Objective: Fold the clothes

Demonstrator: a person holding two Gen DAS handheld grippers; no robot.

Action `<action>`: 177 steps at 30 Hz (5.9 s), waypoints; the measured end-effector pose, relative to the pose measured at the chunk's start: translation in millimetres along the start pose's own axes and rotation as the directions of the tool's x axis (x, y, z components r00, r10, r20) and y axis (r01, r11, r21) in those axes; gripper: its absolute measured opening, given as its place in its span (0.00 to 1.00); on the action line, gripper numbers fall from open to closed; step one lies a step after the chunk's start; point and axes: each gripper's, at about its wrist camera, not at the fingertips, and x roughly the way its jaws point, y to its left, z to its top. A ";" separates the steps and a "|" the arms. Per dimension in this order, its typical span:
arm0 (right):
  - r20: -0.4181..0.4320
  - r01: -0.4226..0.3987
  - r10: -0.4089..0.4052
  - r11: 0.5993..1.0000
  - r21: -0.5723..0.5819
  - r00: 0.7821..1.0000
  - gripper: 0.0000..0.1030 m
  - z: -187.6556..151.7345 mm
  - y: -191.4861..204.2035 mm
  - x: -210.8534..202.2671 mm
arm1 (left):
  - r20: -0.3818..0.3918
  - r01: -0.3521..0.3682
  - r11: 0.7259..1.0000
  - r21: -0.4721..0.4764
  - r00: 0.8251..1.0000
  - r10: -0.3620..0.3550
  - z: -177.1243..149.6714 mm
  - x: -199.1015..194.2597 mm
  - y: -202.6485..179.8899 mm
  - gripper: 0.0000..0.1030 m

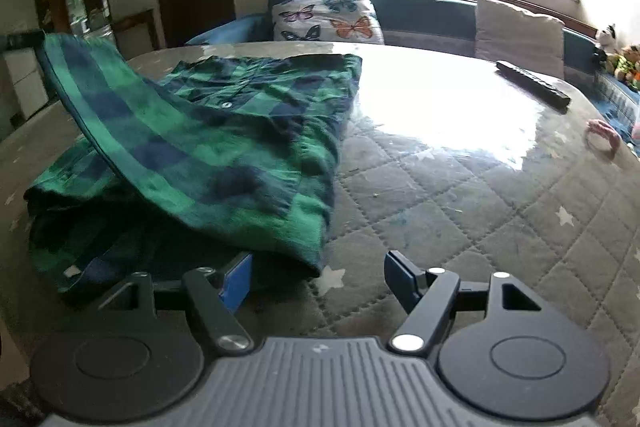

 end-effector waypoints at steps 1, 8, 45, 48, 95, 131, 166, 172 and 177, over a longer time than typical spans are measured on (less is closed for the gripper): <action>0.005 0.009 -0.009 1.000 0.012 1.000 0.70 -0.8 -1.9 -0.1 | 0.010 -0.003 1.000 -0.002 1.000 0.003 3.9 0.3 1.2 0.06; 0.020 0.024 -0.027 0.995 0.102 0.999 0.70 -6.9 -15.9 -0.6 | -0.022 -0.034 0.999 -0.019 0.999 0.033 1.2 9.2 12.2 0.06; 0.021 -0.096 0.096 0.995 0.015 0.995 0.23 19.4 1.4 21.1 | -0.299 -0.146 0.989 0.033 0.943 0.149 -102.7 35.9 23.2 0.17; 0.021 -0.078 0.077 0.997 0.017 0.997 0.24 24.7 0.3 15.5 | -0.273 -0.154 0.987 0.034 0.949 0.158 -96.2 32.0 24.0 0.24; -0.002 -0.142 0.144 0.976 -0.165 0.990 0.41 17.9 23.1 14.9 | -0.306 0.073 0.978 0.195 0.952 -0.010 -117.1 42.0 -8.7 0.31; -0.061 -0.236 0.238 0.829 -0.508 0.969 0.81 3.3 66.8 -19.9 | -0.215 0.273 0.926 0.260 0.951 -0.220 -96.6 17.5 -46.4 0.13; 0.042 -0.281 0.296 0.936 -0.212 0.954 0.07 71.1 52.8 3.8 | -0.241 0.127 0.898 0.422 0.970 -0.024 -127.3 10.5 -11.4 0.07; 0.079 -0.311 0.334 0.926 -0.217 0.939 0.07 58.8 49.6 -36.6 | -0.209 0.159 0.907 0.391 0.975 -0.081 -109.5 -30.6 -7.6 0.07; 0.104 -0.333 0.362 0.917 -0.218 0.927 0.07 42.5 51.8 -88.8 | -0.164 0.199 0.927 0.318 0.975 -0.153 -90.2 -91.2 -5.6 0.07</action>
